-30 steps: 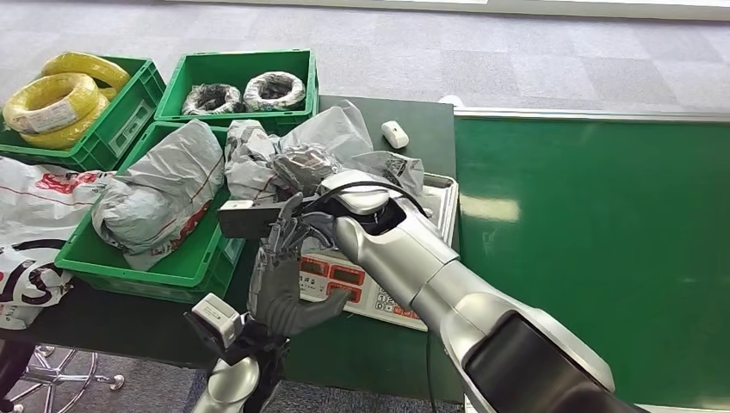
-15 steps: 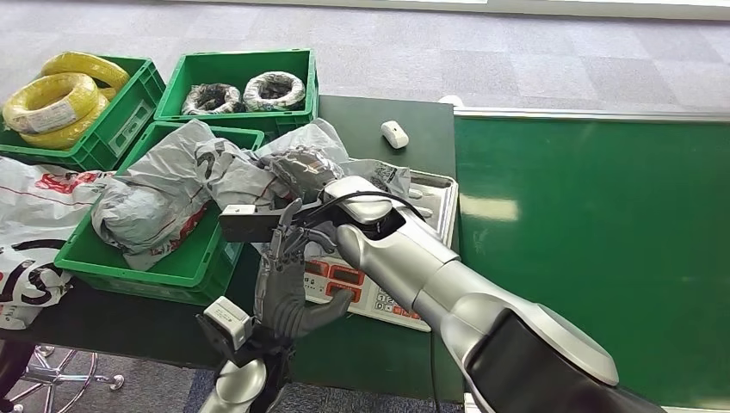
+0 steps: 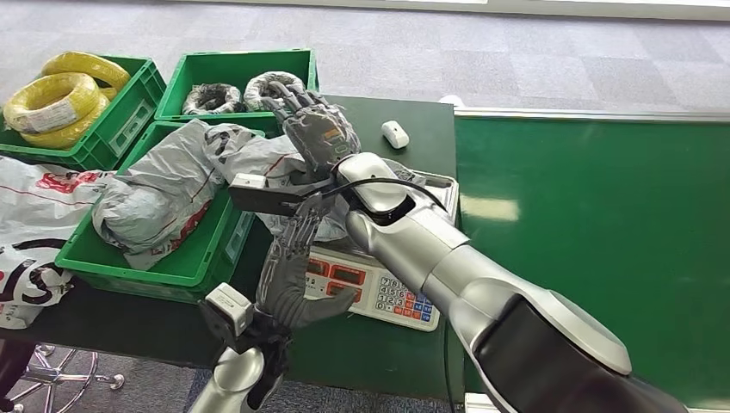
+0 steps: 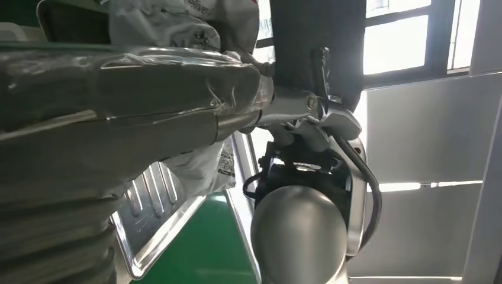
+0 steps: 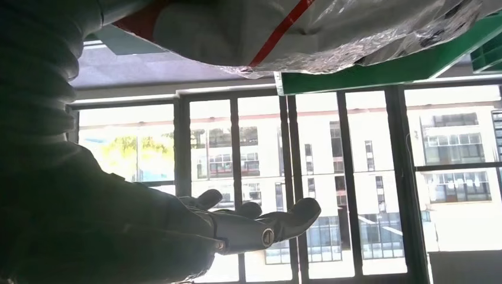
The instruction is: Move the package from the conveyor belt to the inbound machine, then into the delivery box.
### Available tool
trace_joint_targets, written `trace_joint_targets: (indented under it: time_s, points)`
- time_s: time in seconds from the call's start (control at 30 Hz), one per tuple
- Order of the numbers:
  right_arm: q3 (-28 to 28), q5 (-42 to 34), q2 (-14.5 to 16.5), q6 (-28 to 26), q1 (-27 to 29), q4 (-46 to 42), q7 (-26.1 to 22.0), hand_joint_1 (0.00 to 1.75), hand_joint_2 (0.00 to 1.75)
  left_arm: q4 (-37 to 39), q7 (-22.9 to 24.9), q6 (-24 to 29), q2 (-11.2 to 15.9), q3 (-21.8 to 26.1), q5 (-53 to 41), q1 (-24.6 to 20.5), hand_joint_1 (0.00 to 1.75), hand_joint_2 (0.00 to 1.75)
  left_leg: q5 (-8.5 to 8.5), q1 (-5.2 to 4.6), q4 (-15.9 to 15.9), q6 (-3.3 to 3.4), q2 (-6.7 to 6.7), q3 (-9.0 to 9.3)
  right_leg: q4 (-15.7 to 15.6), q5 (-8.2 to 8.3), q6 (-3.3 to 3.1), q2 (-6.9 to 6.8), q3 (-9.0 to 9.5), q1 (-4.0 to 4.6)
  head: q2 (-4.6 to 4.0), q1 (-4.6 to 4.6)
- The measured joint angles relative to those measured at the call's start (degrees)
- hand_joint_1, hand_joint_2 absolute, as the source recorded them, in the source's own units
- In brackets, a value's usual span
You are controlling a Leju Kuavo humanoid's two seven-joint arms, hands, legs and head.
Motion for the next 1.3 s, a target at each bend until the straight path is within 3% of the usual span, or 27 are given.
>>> trace_joint_targets:
  time_s: [0.23, 0.33, 0.43, 0.57, 0.7, 0.8, 0.87, 0.93, 1.13, 1.3]
  points:
    - [-0.57, 0.14, -0.75, -0.18, -0.33, -0.17, 0.07, 0.00, 1.75, -0.02, 0.00, 0.08, 0.39, 0.01, -0.01, -0.05, 0.00, 1.75, 0.00, 0.00, 0.00, 0.00, 0.00, 0.00, 0.00, 0.00, 0.00, 0.00, -0.01, 0.00, 0.00, 0.00]
    - [-1.86, -0.91, -1.32, -3.52, 0.49, -1.91, -1.87, 0.00, 1.75, -0.51, 0.05, 3.26, 0.56, 0.10, -1.17, 0.09, 0.00, 1.75, 0.00, 0.01, 0.00, 0.00, -0.01, 0.00, 0.00, 0.00, 0.00, 0.00, -0.01, 0.01, 0.00, -0.02]
    - [-8.04, 1.19, -4.30, -7.67, 4.42, -11.53, -5.10, 0.00, 1.75, -3.09, 0.13, 8.14, 1.53, 1.26, -1.97, 0.65, 0.00, 1.75, 0.00, 0.02, 0.00, 0.00, -0.12, -0.01, 0.00, -0.01, 0.00, -0.13, 0.03, 0.02, 0.00, -0.03]
    - [-20.47, 7.60, -8.01, -3.50, 14.09, -29.27, -9.71, 0.00, 1.75, -8.09, 0.13, 10.72, 3.36, 5.12, -2.33, 1.61, 0.00, 1.75, 0.00, 0.03, -0.01, 0.00, -0.34, -0.05, -0.03, -0.04, 0.00, -0.37, 0.08, 0.03, 0.00, -0.01]
    - [-24.16, 8.63, -8.58, -2.63, 17.20, -34.08, -11.47, 0.00, 1.75, -9.50, 0.13, 10.99, 3.88, 6.54, -2.33, 1.67, 0.00, 1.75, -0.01, 0.02, -0.01, 0.00, -0.36, -0.06, -0.03, -0.04, 0.00, -0.38, 0.06, 0.02, 0.00, -0.04]
    - [-33.29, 3.32, -9.78, -0.13, 26.55, -47.79, -20.41, 0.00, 1.75, -14.31, 0.13, 11.68, 4.68, 10.96, -0.90, 1.67, 0.00, 1.75, -0.02, 0.02, -0.01, -0.01, -0.32, -0.06, -0.05, -0.05, 0.00, -0.37, 0.05, 0.02, 0.00, 0.01]
    - [-38.40, -2.08, -10.46, 1.77, 33.21, -56.88, -27.43, 0.00, 1.75, -18.16, 0.13, 10.83, 4.87, 14.60, 1.05, 1.65, 0.00, 1.75, -0.03, 0.02, -0.02, -0.02, -0.29, -0.06, -0.05, -0.05, 0.00, -0.36, 0.04, 0.02, 0.00, -0.01]
    - [-40.52, -4.07, -10.81, 2.34, 36.33, -61.16, -29.40, 0.00, 1.75, -20.20, 0.13, 9.78, 4.85, 16.80, 1.87, 1.65, 0.00, 1.75, -0.03, 0.02, -0.02, -0.02, -0.27, -0.05, -0.05, -0.05, 0.00, -0.35, 0.03, 0.02, 0.00, -0.01]
    - [-41.42, -14.66, -13.41, 2.27, 42.38, -73.09, -30.74, 0.00, 1.75, -25.66, 0.13, 2.01, 2.94, 22.34, 3.81, 1.65, 0.00, 1.75, -0.03, 0.02, -0.02, -0.03, -0.22, -0.05, -0.05, -0.06, -0.01, -0.32, 0.05, 0.02, 0.00, -0.01]
    - [-39.80, -15.56, -15.24, 2.71, 45.73, -80.93, -30.83, 0.00, 1.75, -29.60, 0.13, -2.41, 0.00, 26.46, 4.97, 1.60, 0.00, 1.75, -0.04, 0.02, -0.02, -0.03, -0.21, -0.04, -0.05, -0.06, -0.01, -0.30, 0.05, 0.02, 0.00, -0.01]
